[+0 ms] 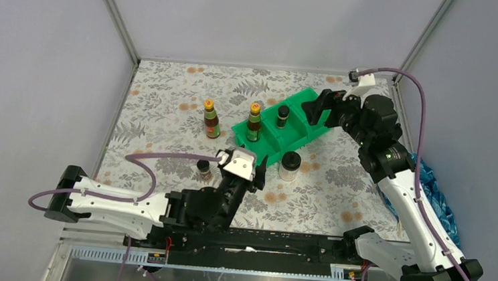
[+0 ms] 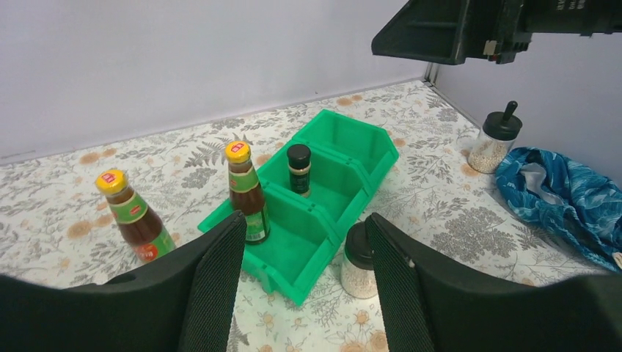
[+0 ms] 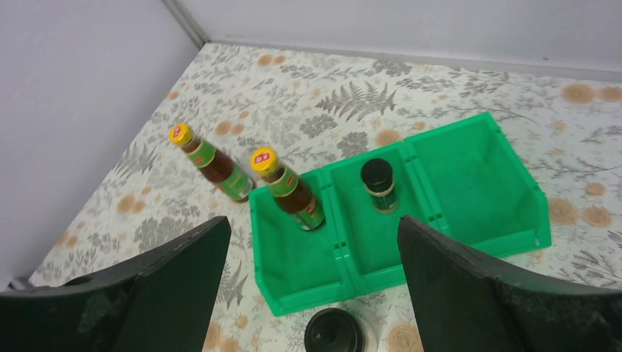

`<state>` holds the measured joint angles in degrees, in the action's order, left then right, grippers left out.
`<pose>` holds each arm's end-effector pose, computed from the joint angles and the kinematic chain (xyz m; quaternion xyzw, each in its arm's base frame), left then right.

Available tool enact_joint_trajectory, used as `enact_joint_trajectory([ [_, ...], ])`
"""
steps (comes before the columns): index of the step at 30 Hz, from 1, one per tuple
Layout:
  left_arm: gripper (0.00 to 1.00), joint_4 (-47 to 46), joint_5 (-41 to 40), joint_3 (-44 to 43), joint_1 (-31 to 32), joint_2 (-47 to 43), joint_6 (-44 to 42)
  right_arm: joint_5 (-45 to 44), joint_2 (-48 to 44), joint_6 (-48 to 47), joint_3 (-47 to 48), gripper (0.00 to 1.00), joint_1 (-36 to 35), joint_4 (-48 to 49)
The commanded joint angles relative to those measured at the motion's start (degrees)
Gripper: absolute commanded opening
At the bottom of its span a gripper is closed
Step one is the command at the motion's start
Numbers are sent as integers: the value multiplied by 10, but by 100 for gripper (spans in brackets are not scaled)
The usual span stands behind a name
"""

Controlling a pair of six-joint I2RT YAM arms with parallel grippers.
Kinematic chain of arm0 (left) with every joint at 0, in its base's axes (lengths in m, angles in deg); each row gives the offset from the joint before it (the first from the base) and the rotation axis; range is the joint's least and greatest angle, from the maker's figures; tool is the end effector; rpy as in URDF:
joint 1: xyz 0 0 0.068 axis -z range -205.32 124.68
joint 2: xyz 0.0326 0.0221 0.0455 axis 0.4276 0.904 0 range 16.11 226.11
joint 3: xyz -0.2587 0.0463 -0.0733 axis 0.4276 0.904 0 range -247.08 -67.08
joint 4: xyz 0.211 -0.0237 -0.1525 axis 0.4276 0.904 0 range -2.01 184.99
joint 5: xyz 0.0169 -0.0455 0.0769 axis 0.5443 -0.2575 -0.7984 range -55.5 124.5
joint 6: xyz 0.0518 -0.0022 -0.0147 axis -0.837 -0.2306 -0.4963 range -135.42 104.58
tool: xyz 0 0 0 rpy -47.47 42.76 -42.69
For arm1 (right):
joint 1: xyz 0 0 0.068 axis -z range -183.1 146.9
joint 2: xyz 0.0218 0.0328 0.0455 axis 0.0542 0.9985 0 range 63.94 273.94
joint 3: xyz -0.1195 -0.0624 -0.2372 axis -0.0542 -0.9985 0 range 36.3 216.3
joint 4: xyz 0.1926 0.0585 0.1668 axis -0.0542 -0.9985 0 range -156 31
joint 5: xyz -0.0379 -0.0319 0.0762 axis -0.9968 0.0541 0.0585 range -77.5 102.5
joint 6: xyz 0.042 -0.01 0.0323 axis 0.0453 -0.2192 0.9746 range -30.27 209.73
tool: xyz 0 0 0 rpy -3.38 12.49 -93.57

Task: Organize the condiment bottles
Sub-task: Pick up the bottle from the center of the board.

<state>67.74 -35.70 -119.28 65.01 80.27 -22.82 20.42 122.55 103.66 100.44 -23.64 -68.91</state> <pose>0.0321 -0.2423 0.3715 0.1170 0.6796 -0.1280 0.7128 0.2130 0.0851 0.4139 -0.0890 0.7279 0.2493 0.6326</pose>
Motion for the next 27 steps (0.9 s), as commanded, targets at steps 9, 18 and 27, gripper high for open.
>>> enact_joint_trajectory([
  [9, 66, -490, -123, 59, 84, -11, -374, 36, 76, -61, 55, 92, -98, -13],
  [18, 64, -679, -21, 18, -48, 29, -587, 36, 173, -86, 118, 93, -143, 12],
  [27, 61, -109, 205, -133, -358, 31, -104, 59, 271, -120, 221, 94, -151, 5],
])
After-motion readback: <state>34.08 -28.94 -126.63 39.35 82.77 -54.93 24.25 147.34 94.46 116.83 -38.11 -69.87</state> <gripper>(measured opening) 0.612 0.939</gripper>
